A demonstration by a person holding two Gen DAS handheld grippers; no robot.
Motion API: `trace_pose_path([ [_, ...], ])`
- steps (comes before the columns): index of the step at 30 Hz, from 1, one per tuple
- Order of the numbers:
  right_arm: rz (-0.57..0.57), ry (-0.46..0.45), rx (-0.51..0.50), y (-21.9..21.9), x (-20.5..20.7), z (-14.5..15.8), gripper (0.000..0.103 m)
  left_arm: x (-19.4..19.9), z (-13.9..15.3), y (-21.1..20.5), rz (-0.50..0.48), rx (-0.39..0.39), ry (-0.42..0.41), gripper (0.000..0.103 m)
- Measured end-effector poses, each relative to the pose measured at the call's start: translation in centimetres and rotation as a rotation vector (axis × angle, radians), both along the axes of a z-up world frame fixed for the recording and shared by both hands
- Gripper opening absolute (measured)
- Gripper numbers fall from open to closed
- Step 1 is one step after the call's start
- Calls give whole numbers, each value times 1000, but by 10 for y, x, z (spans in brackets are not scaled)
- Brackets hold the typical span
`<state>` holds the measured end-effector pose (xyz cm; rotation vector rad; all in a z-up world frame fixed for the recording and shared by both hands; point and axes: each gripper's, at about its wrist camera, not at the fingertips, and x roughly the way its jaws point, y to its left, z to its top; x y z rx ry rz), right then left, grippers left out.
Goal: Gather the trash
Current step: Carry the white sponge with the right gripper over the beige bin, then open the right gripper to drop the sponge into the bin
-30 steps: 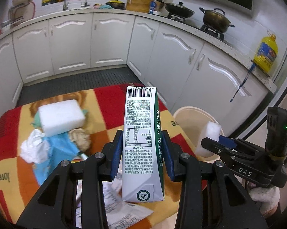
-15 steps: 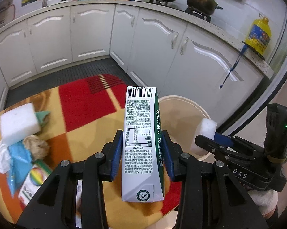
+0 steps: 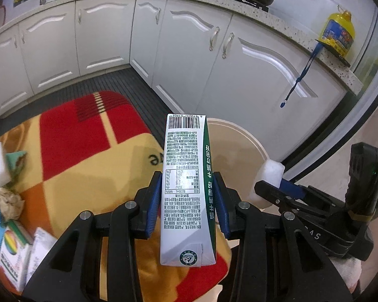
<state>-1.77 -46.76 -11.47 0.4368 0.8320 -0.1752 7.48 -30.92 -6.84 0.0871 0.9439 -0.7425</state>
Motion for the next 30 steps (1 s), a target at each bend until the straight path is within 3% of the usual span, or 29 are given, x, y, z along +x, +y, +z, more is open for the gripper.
trace_pose_path([
  [18,-52,88,23,-28,0,-39,43,13,-35,-47,1,17,72,37],
  [24,-74,123,-4,-32,5,-48,54,15,-40,-46,4,0,88,38],
  [26,-86,131,0,-35,4,-51,55,16,-41,-44,1,-4,103,40],
  [28,-90,134,9,-35,4,-52,55,16,-40,-42,6,-11,101,50],
  [30,-92,138,7,-35,4,-53,55,17,-38,-39,5,-21,102,54],
])
